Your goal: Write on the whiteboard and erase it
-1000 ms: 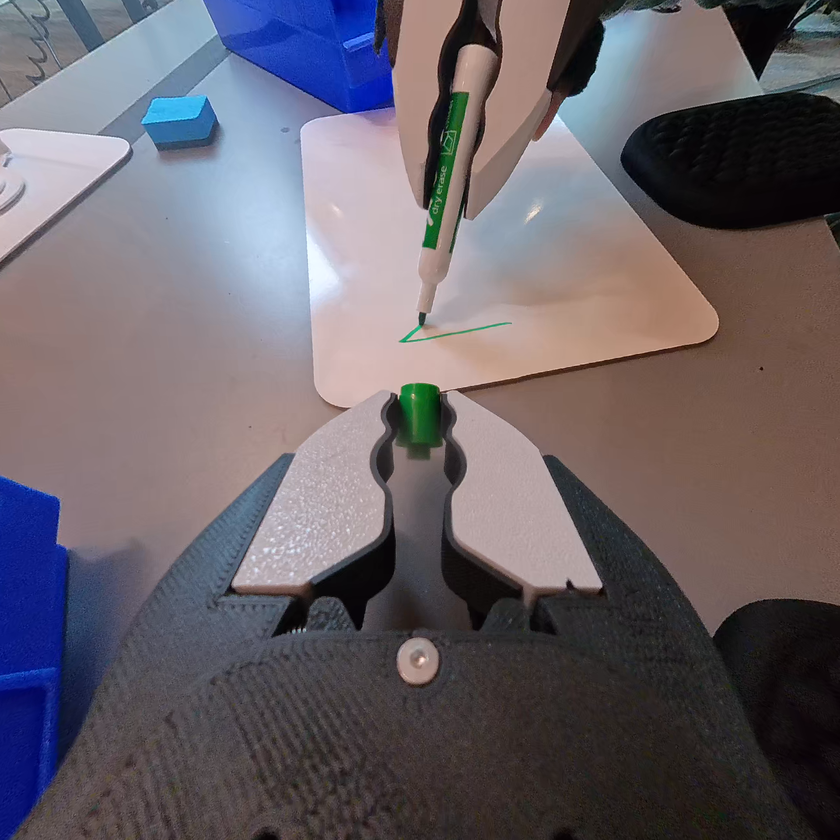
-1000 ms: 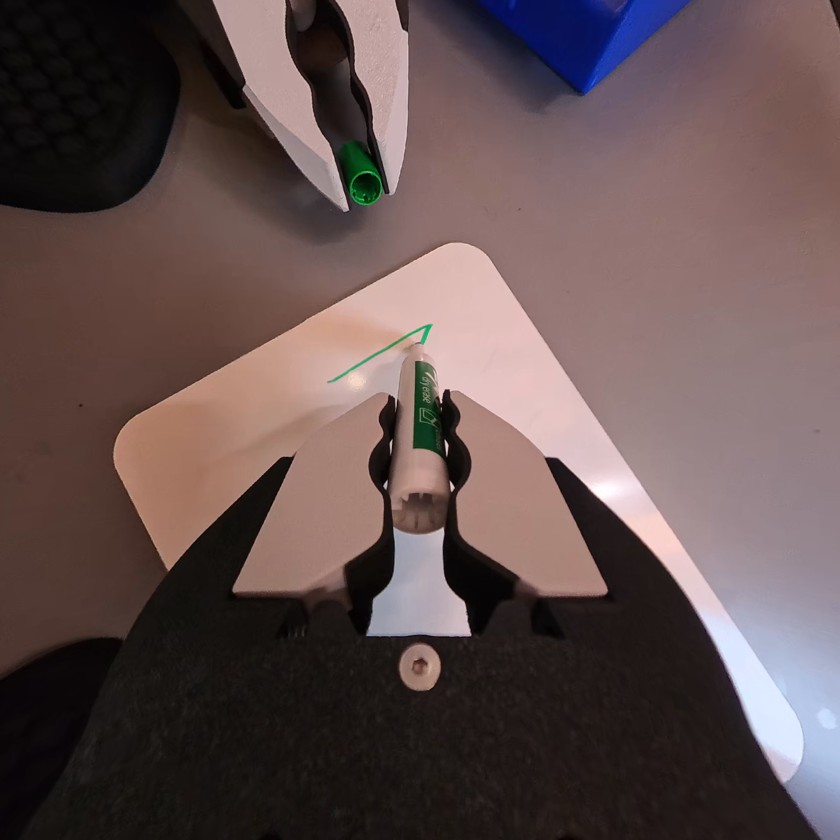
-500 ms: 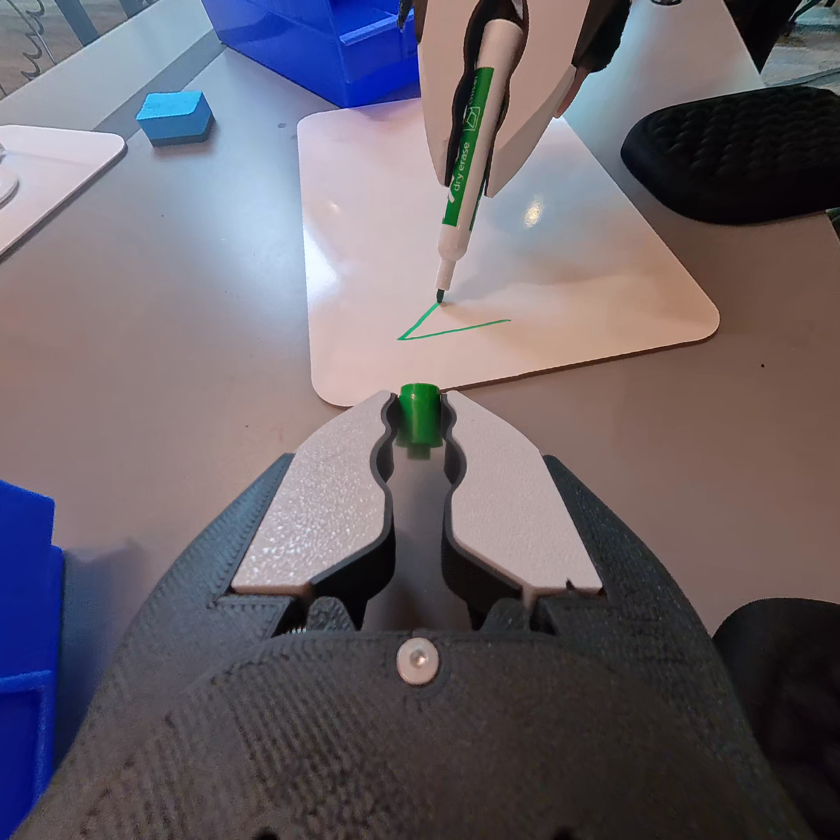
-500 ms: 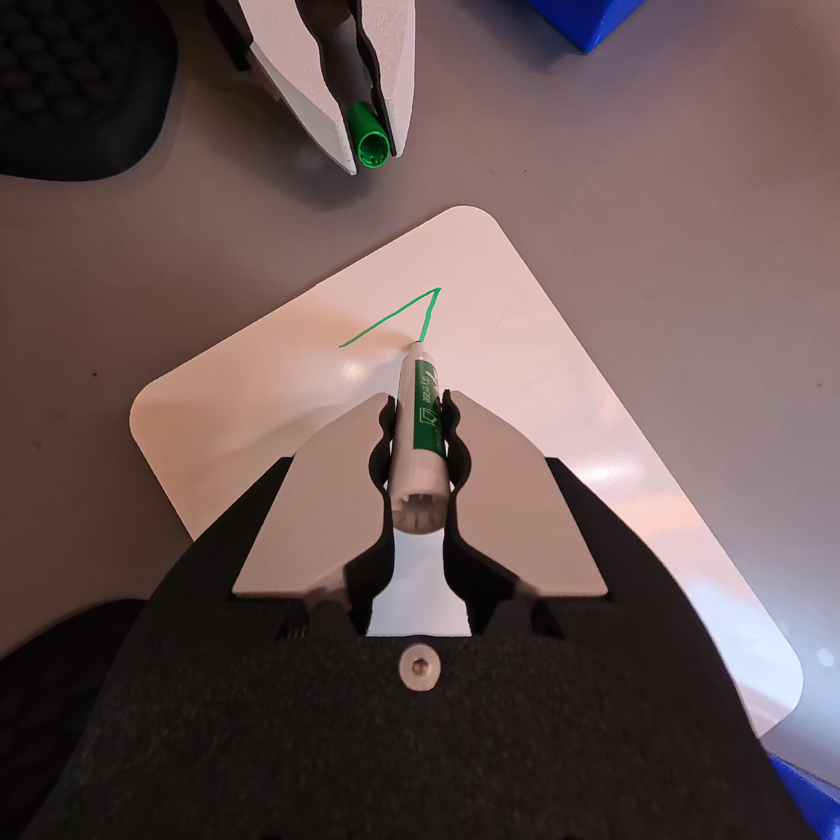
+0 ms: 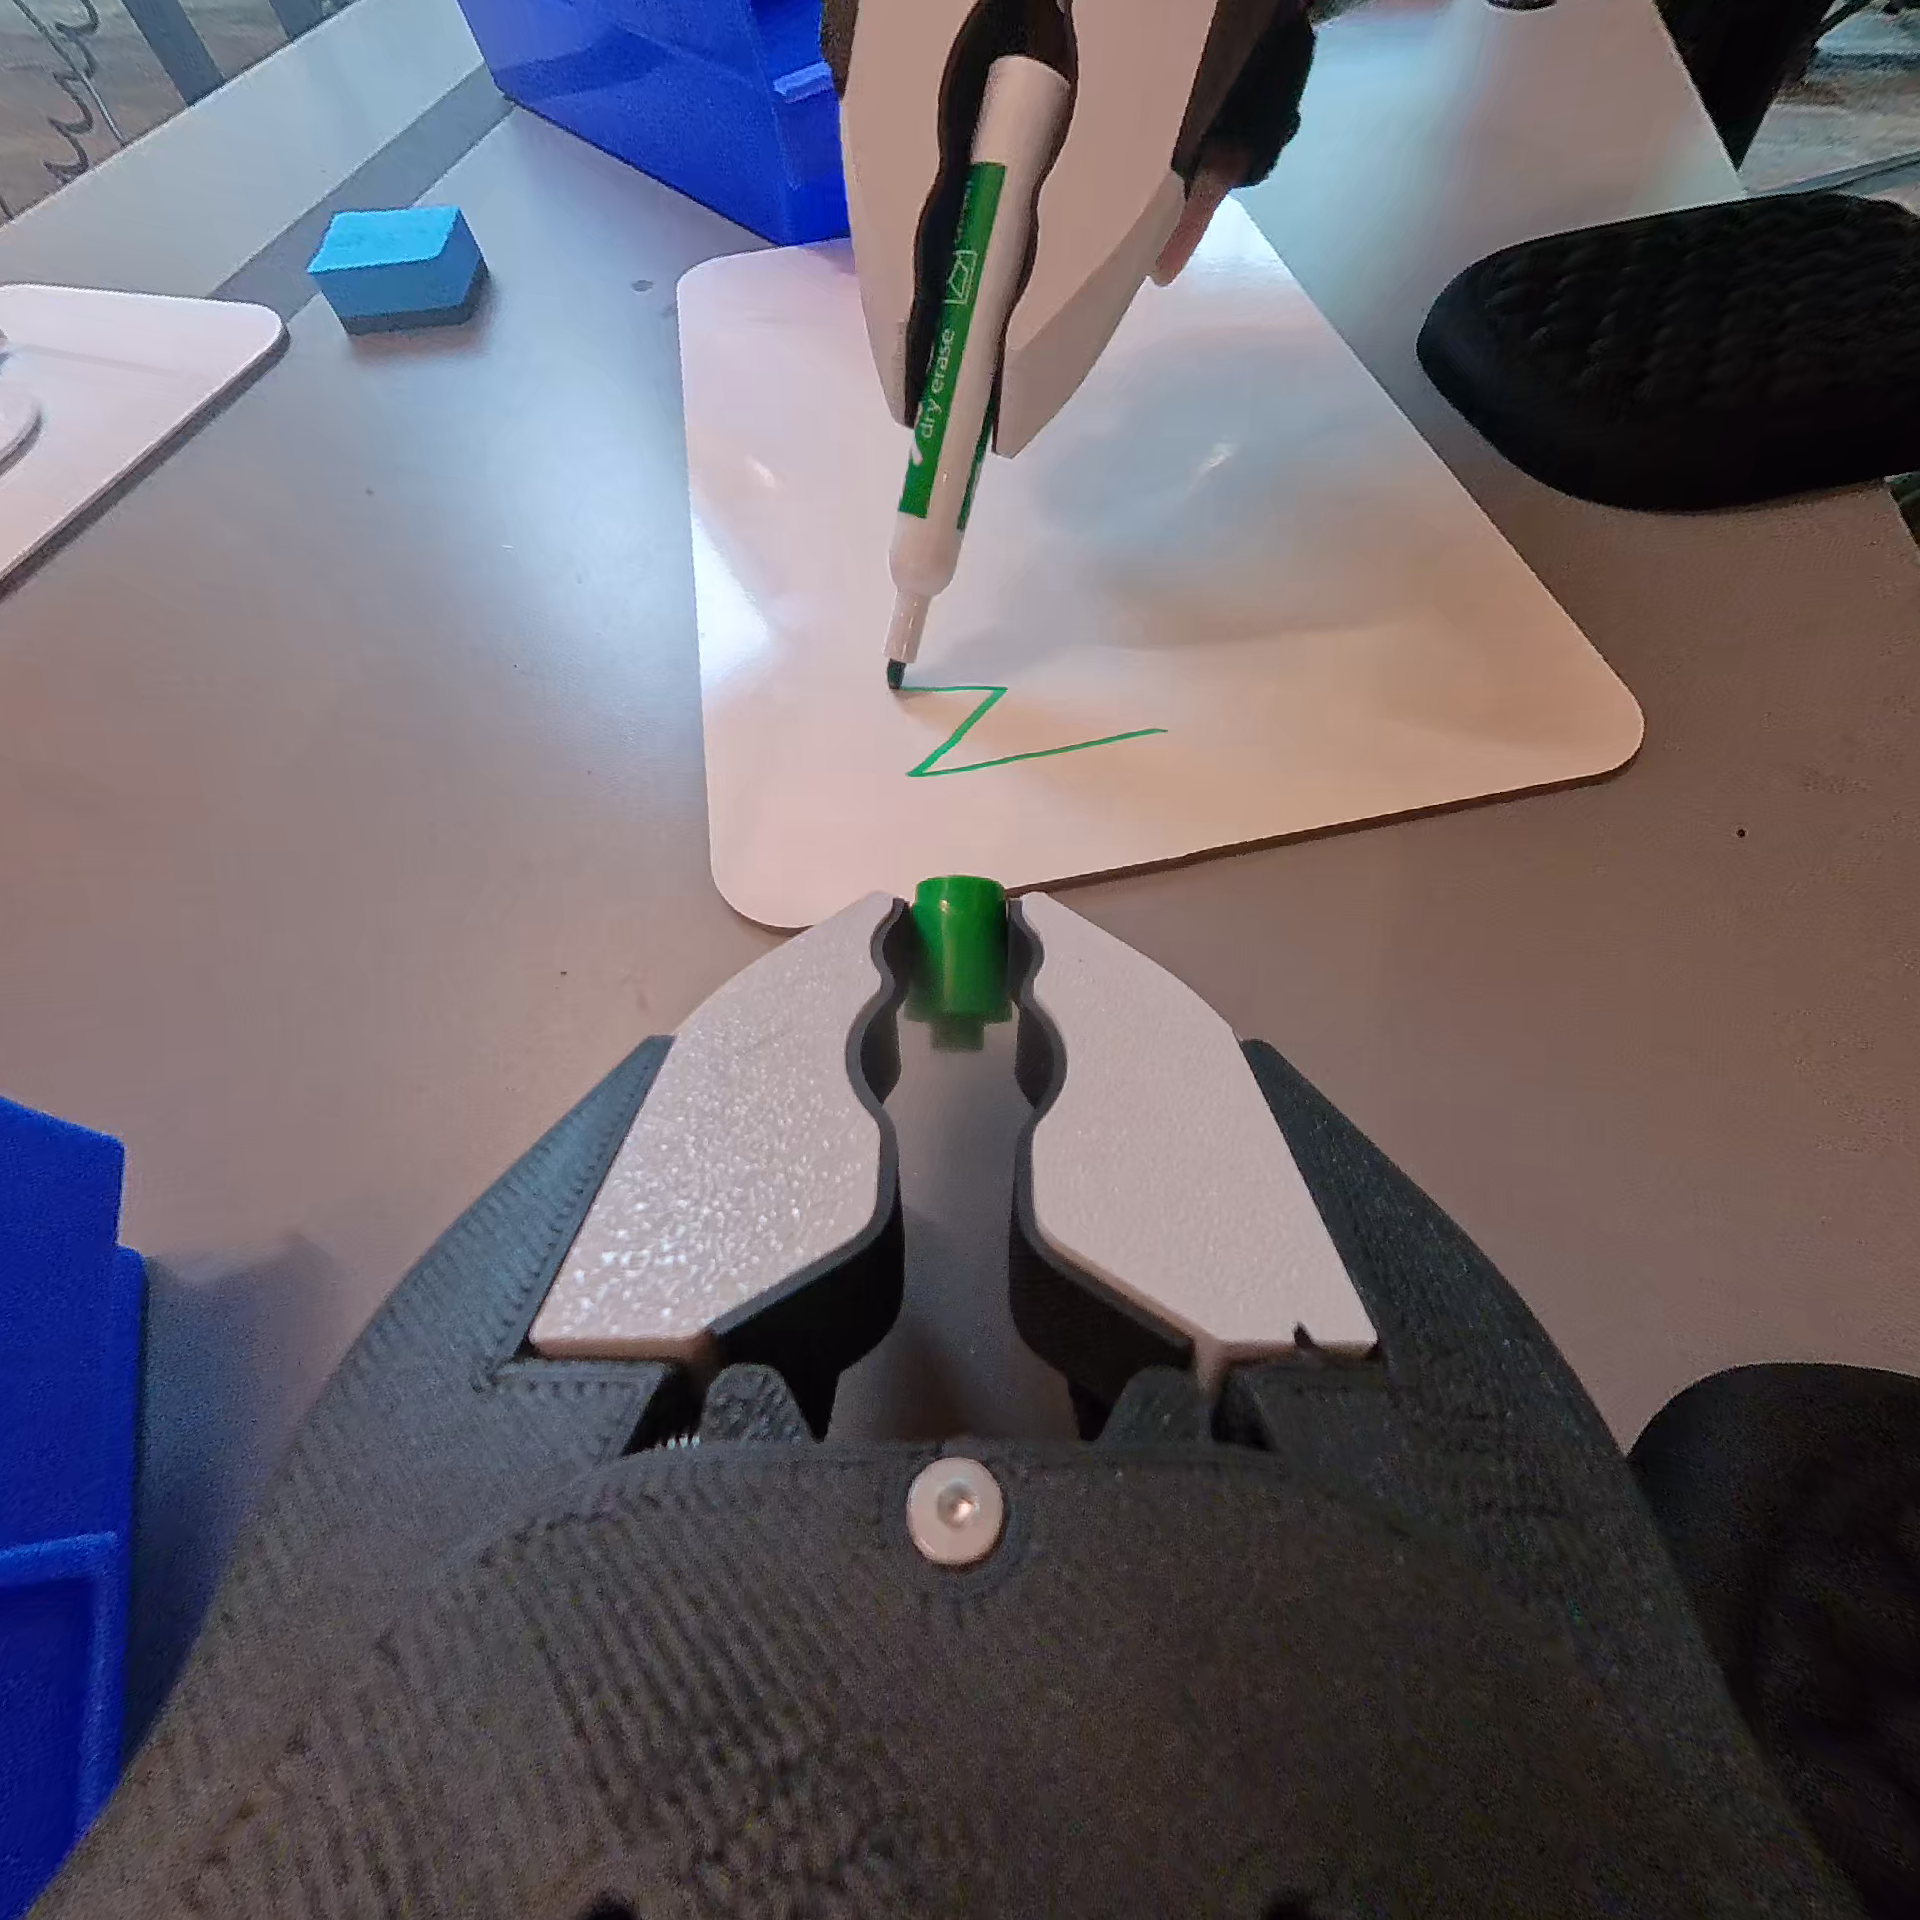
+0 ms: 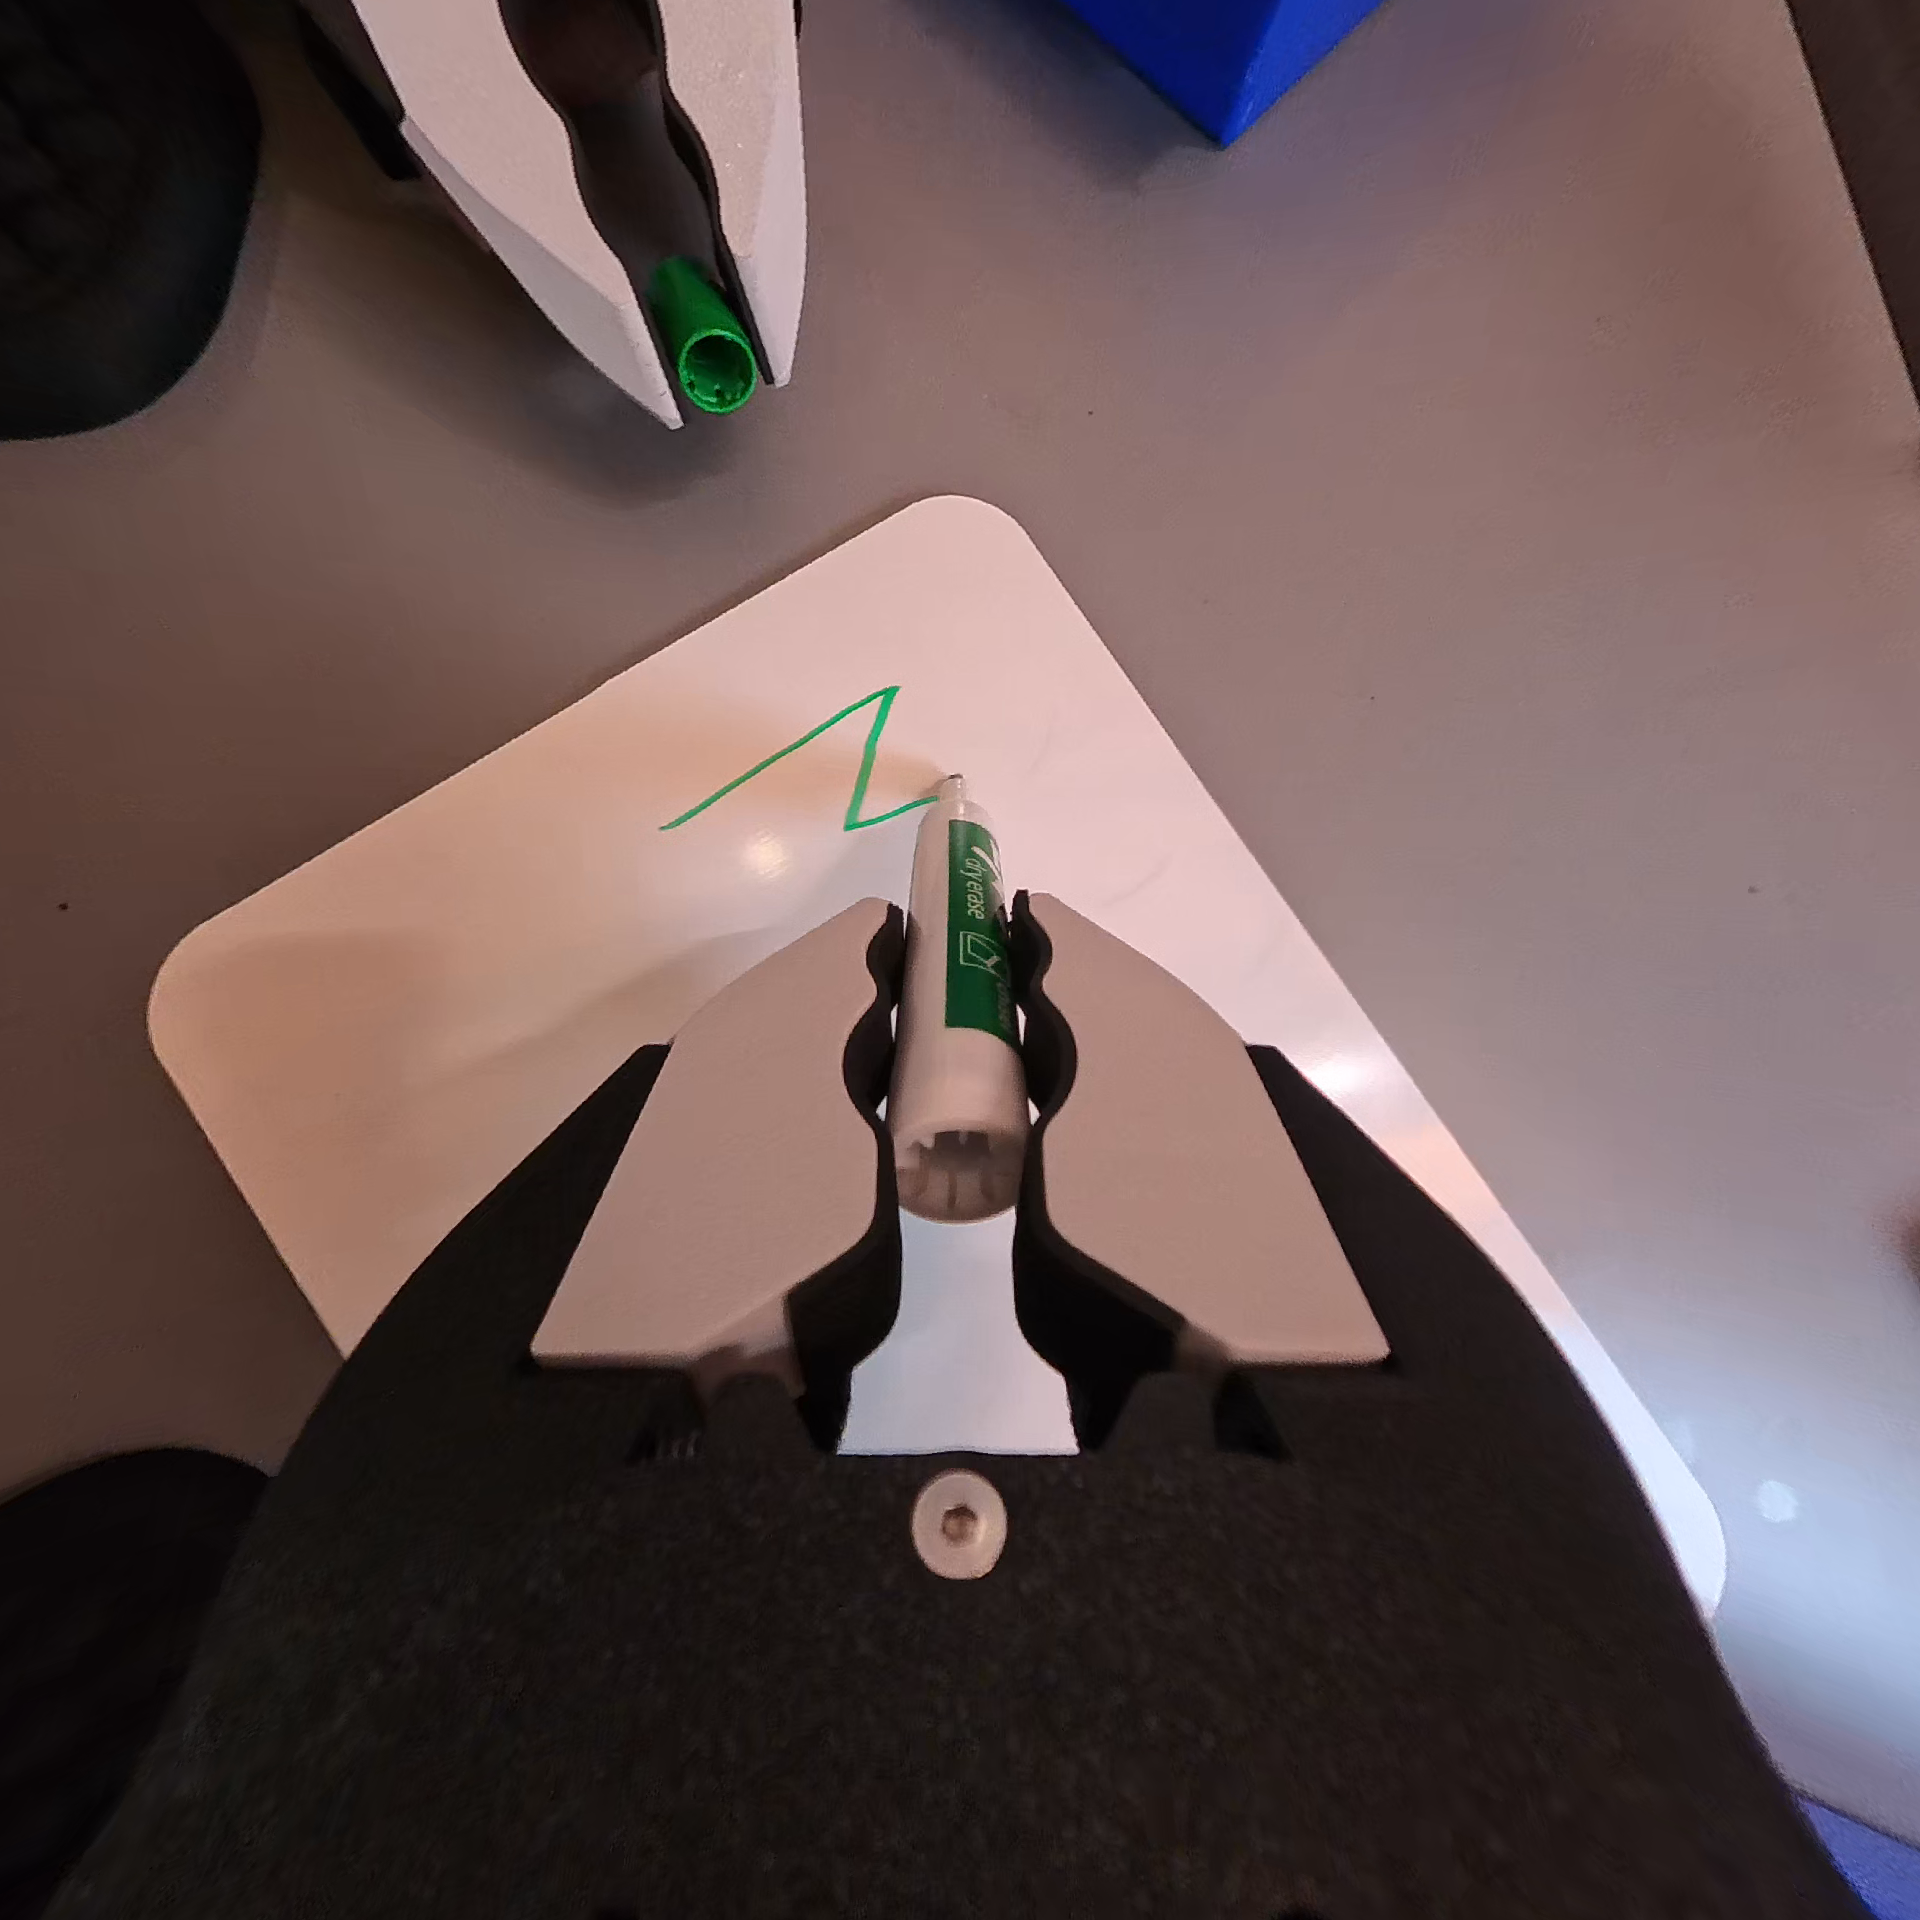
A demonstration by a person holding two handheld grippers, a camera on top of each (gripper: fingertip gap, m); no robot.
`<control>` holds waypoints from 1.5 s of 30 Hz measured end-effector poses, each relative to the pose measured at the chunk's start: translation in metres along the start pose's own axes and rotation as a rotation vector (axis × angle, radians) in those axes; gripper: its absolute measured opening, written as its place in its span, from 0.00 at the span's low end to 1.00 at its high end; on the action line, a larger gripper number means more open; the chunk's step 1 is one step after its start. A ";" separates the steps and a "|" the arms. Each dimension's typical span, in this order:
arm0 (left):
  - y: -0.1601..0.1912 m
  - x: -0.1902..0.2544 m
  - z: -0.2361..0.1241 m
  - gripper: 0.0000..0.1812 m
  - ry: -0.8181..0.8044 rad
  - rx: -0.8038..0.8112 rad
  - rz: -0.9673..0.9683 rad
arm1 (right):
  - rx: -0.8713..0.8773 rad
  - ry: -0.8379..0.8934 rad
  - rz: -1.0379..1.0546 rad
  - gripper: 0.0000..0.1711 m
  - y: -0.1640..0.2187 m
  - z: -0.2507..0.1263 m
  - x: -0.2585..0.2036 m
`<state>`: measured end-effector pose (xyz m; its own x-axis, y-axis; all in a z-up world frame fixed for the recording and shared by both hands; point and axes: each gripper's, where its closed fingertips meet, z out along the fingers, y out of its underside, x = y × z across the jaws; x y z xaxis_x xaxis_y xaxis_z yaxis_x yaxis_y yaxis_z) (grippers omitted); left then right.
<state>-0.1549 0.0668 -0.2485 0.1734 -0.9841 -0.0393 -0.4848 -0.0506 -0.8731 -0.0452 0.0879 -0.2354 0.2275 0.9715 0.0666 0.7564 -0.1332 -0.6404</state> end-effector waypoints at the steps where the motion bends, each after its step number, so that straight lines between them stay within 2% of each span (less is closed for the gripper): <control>1: 0.000 0.000 0.000 0.10 0.000 0.000 0.000 | -0.001 0.001 0.000 0.11 0.000 0.000 0.001; 11: 0.000 0.000 0.000 0.10 0.003 -0.003 0.001 | -0.034 0.003 -0.007 0.11 0.006 -0.003 -0.002; 25: 0.001 0.001 0.001 0.10 0.003 -0.005 0.001 | -0.089 -0.008 0.023 0.11 0.037 -0.036 -0.048; 29: 0.001 0.002 0.002 0.10 0.003 -0.005 0.002 | -0.014 0.051 0.035 0.11 0.026 -0.042 -0.032; 37: 0.000 0.001 0.000 0.10 0.000 0.000 0.001 | -0.016 0.090 0.036 0.11 0.023 -0.029 0.011; 45: 0.000 0.001 0.000 0.10 0.005 0.001 -0.003 | -0.023 0.082 0.034 0.11 0.022 -0.018 0.022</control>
<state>-0.1549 0.0658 -0.2487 0.1706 -0.9847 -0.0343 -0.4833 -0.0533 -0.8738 -0.0126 0.1028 -0.2340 0.3019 0.9472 0.1076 0.7612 -0.1716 -0.6254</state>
